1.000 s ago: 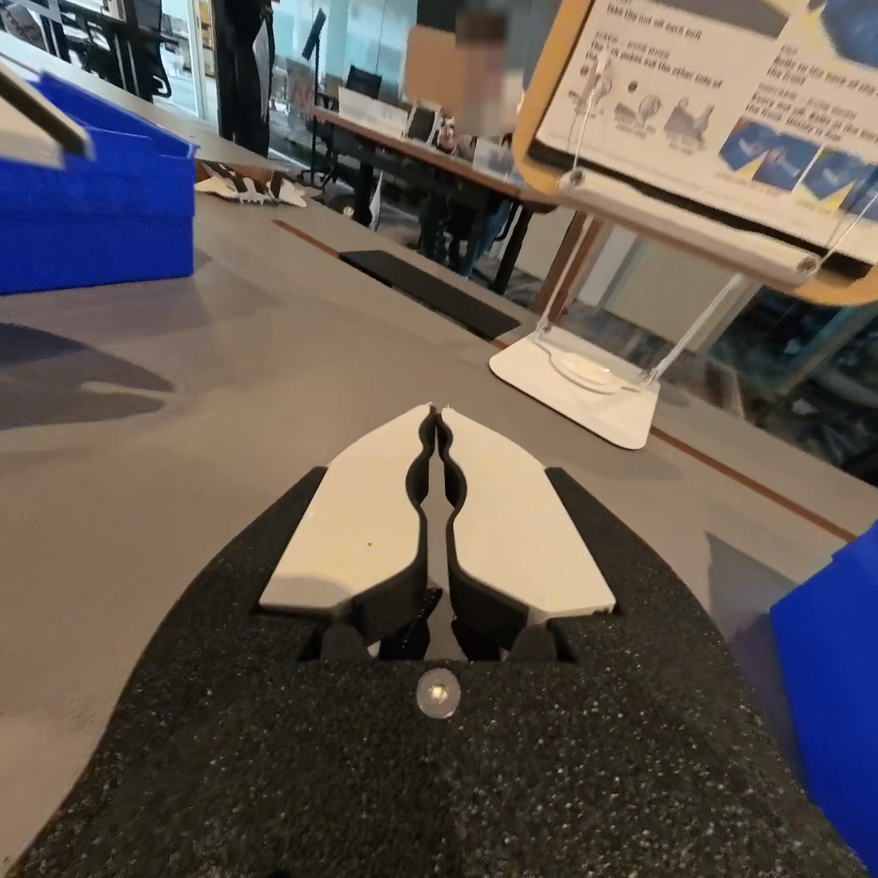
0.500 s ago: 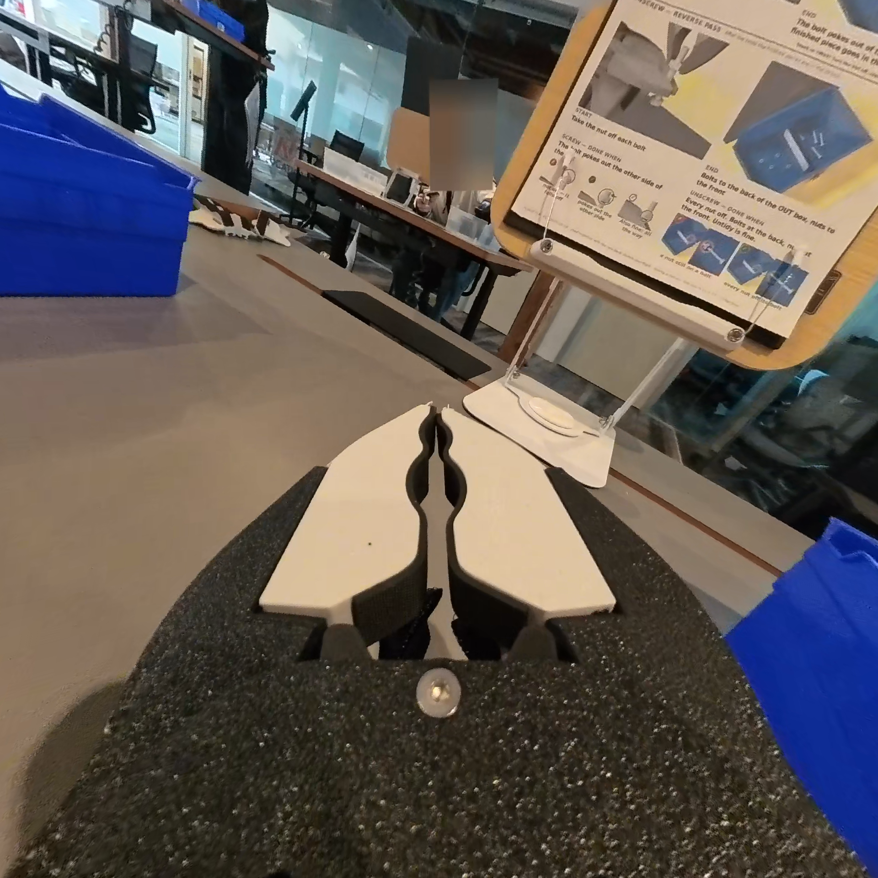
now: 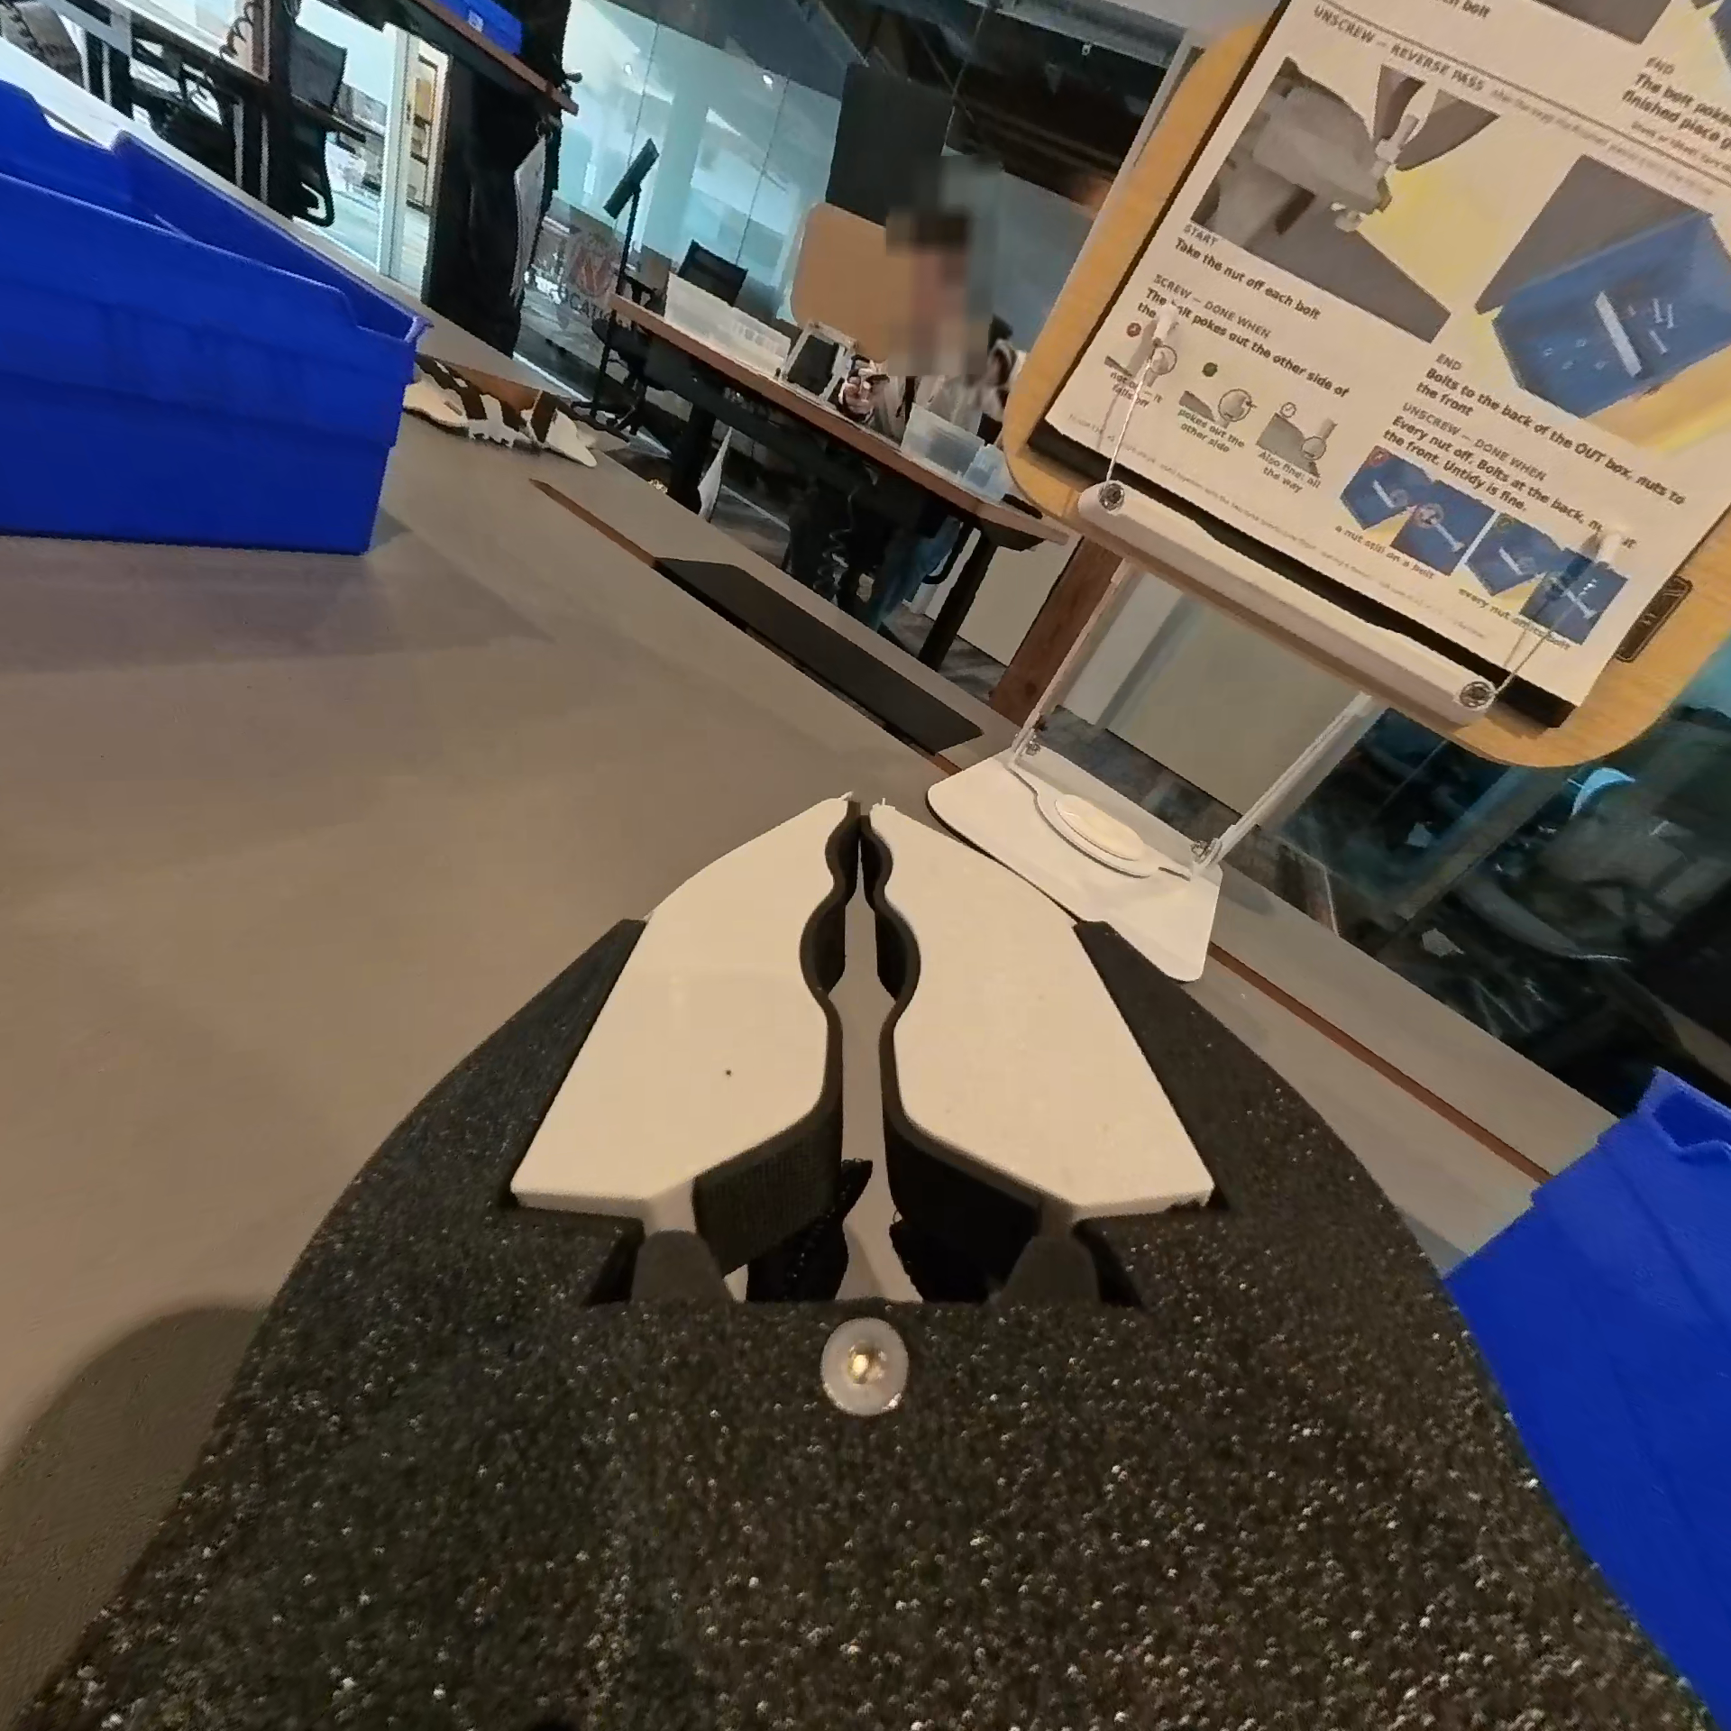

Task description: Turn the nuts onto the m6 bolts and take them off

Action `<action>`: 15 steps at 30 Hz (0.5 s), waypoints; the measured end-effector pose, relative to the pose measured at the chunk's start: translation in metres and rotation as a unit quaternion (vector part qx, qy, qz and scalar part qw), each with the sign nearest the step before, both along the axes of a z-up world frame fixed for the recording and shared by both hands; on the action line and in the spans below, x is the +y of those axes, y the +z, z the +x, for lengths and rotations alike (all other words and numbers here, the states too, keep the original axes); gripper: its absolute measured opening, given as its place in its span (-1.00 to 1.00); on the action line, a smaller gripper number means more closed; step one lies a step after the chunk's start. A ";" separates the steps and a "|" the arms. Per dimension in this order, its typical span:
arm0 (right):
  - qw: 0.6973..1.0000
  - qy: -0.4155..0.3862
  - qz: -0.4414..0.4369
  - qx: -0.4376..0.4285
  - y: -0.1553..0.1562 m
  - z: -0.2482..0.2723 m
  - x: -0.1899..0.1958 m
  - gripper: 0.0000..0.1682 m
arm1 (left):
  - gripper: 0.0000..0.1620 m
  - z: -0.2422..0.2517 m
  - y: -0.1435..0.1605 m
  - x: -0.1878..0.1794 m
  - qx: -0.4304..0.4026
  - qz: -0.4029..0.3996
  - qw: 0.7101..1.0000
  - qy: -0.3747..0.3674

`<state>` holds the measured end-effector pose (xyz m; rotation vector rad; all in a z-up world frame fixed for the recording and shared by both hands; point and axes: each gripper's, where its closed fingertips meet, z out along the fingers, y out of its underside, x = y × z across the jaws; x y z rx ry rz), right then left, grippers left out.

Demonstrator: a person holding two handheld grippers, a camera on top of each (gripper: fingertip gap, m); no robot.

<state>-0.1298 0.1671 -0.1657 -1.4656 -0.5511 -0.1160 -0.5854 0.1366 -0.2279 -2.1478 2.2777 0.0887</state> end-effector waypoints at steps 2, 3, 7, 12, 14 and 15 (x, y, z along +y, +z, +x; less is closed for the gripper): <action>1.000 0.001 -0.001 0.002 0.000 0.000 0.000 -1.00 | -0.65 -0.003 -0.009 -0.002 0.034 -0.022 0.999 -0.030; 1.000 0.002 -0.001 0.002 0.000 0.000 0.000 -1.00 | -0.66 -0.005 -0.013 -0.002 0.051 -0.030 0.997 -0.042; 1.000 0.004 -0.003 -0.001 -0.001 -0.001 0.000 -1.00 | -0.69 -0.008 -0.024 -0.002 0.090 -0.060 0.992 -0.071; 1.000 0.008 -0.007 -0.008 -0.002 -0.003 0.001 -1.00 | -0.72 -0.013 -0.030 -0.001 0.121 -0.075 0.985 -0.097; 1.000 0.010 -0.009 -0.011 -0.003 -0.004 0.001 -1.00 | -0.74 -0.012 -0.031 0.000 0.124 -0.071 0.984 -0.104; 1.000 0.011 -0.010 -0.013 -0.004 -0.004 0.001 -1.00 | -0.79 -0.012 -0.031 -0.001 0.123 -0.068 0.984 -0.110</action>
